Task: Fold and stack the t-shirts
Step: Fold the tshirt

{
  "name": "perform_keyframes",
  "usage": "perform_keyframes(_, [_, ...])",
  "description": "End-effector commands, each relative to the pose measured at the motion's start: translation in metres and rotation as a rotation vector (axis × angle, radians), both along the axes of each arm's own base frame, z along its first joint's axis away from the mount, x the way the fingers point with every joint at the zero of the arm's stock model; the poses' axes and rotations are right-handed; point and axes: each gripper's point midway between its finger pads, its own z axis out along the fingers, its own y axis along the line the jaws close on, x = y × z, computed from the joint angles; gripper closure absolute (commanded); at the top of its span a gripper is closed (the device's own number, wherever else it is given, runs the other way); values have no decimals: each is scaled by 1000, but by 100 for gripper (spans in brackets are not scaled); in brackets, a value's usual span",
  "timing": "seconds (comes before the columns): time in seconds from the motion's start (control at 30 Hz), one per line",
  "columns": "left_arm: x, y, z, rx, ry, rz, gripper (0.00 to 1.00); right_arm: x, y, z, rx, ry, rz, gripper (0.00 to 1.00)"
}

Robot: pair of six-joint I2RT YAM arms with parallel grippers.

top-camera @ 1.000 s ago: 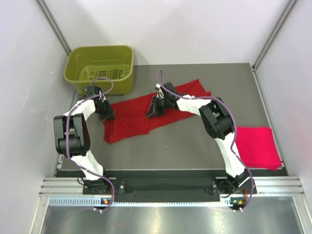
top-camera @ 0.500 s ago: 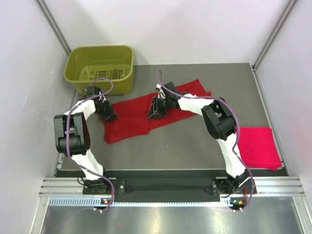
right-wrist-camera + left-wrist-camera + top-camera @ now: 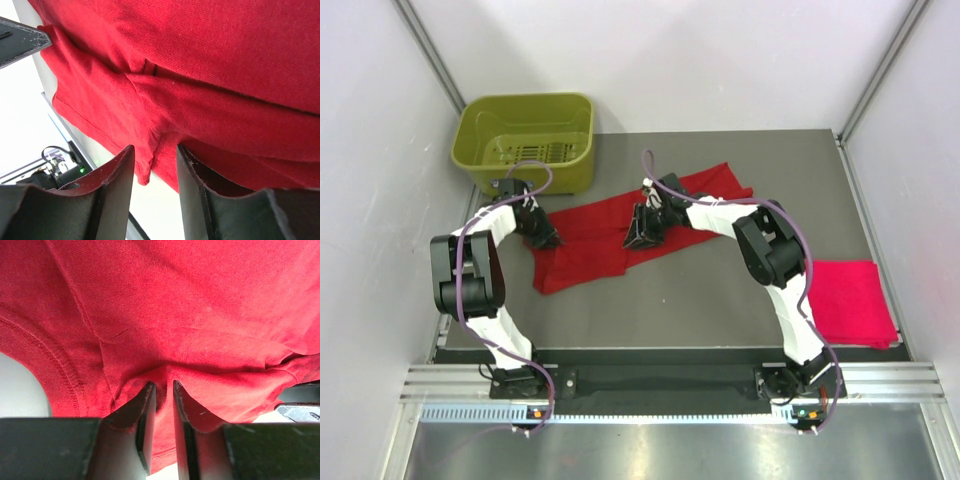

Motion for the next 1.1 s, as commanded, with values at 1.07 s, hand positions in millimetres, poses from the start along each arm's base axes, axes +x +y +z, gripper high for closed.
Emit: perform_keyframes(1.07, [23, 18, -9, -32, -58, 141, 100, 70, 9, 17, 118, -50, -88, 97])
